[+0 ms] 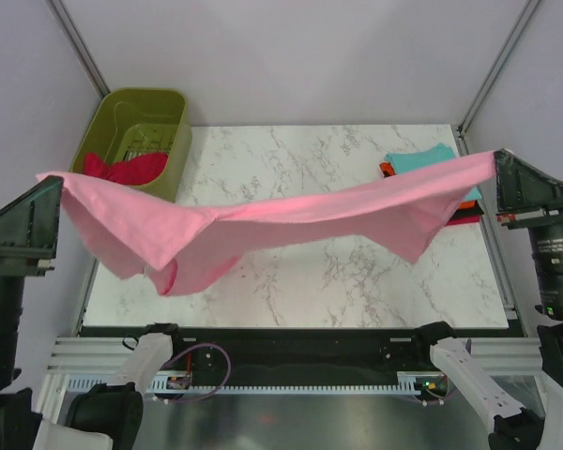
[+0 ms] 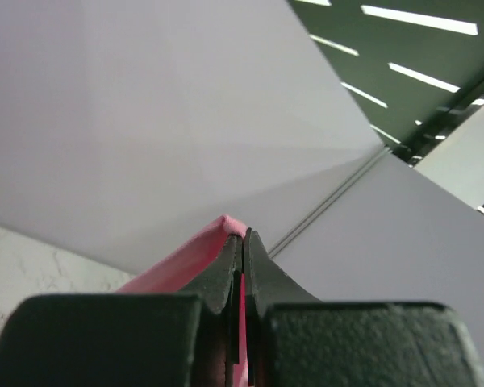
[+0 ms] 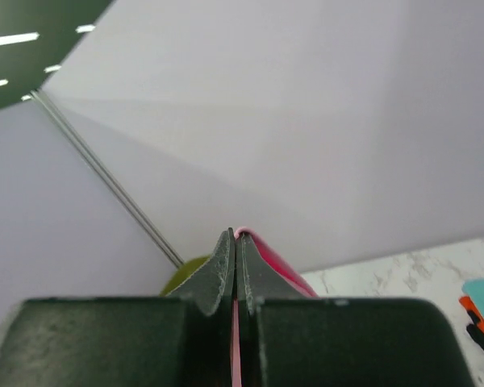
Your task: Fold and stack the t-shirts
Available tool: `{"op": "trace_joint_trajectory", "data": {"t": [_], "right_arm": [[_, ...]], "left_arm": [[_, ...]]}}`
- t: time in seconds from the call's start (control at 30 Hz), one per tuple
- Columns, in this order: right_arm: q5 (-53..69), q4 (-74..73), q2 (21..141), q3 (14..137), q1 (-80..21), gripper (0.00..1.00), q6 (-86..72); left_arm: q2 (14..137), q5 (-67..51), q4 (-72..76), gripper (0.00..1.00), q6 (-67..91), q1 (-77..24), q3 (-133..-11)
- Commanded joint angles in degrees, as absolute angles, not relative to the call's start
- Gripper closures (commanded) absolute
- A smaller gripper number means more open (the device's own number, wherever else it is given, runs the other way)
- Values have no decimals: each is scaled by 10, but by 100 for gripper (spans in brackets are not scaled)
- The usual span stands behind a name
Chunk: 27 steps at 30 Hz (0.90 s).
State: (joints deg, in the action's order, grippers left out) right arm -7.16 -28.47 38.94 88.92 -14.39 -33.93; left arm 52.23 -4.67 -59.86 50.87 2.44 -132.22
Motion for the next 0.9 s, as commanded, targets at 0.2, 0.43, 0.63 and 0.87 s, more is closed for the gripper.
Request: {"op": "trace_joint_trajectory", "data": {"t": [0.2, 0.43, 0.63, 0.87], "right_arm": [[-227, -300, 438, 892, -142, 100, -338], [-225, -157, 570, 756, -142, 100, -409], [-104, -102, 764, 864, -120, 100, -432], [136, -125, 963, 1138, -18, 100, -506]], "left_arm": [[689, -92, -572, 98, 556, 25, -1319], [818, -45, -474, 98, 559, 25, -1252], [1009, -107, -421, 98, 580, 25, -1455], [1010, -138, -264, 98, 563, 18, -1469]]}}
